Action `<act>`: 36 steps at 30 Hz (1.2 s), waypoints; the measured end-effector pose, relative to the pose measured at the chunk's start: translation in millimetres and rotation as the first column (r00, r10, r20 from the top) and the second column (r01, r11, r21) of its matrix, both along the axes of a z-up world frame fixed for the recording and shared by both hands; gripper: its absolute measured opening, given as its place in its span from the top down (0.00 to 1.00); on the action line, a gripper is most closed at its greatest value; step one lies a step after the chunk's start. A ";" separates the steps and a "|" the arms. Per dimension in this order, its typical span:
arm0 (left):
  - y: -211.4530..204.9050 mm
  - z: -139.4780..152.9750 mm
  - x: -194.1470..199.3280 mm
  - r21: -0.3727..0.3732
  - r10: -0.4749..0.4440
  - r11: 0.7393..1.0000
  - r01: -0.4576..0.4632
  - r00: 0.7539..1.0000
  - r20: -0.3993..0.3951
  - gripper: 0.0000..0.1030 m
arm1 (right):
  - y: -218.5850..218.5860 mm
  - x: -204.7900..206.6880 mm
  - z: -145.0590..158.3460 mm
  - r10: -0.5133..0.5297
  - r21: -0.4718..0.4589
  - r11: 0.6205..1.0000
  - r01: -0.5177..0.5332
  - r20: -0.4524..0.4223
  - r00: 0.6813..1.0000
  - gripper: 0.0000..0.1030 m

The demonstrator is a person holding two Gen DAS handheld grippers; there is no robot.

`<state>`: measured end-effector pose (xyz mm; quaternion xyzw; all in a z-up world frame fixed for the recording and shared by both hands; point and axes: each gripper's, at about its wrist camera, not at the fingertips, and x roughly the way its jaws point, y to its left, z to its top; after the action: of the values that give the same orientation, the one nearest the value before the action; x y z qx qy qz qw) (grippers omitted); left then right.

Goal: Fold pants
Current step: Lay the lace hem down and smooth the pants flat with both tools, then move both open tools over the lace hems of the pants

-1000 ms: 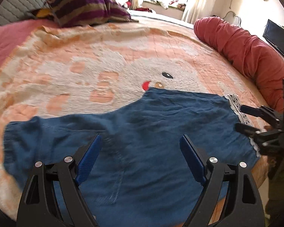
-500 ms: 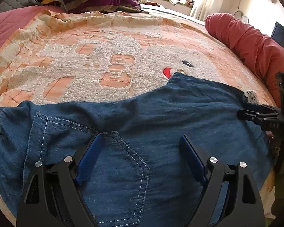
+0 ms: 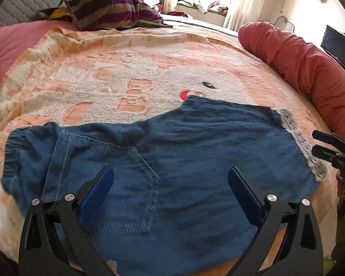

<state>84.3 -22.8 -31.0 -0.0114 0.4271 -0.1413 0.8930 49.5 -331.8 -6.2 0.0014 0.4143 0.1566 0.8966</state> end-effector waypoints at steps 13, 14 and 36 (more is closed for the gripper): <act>-31.8 -12.0 -34.0 0.132 -0.068 0.989 0.071 0.997 -0.031 0.04 | 37.7 -24.7 -27.0 0.106 -0.011 0.994 -0.107 -0.069 0.992 0.15; -30.6 -17.1 -33.3 0.153 -0.059 0.986 0.066 0.997 -0.047 0.04 | 36.6 -23.4 -33.8 0.098 -0.027 0.995 -0.101 -0.094 0.991 0.15; -48.5 20.9 -43.5 0.127 -0.086 0.989 0.081 0.996 0.038 0.04 | -52.1 -47.8 1.8 -0.094 0.124 0.988 0.091 0.022 0.995 0.14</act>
<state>40.9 -71.4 -10.1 0.0655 0.4158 -0.1516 0.8943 1.7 -383.9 -4.4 0.0734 0.3907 0.1400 0.9068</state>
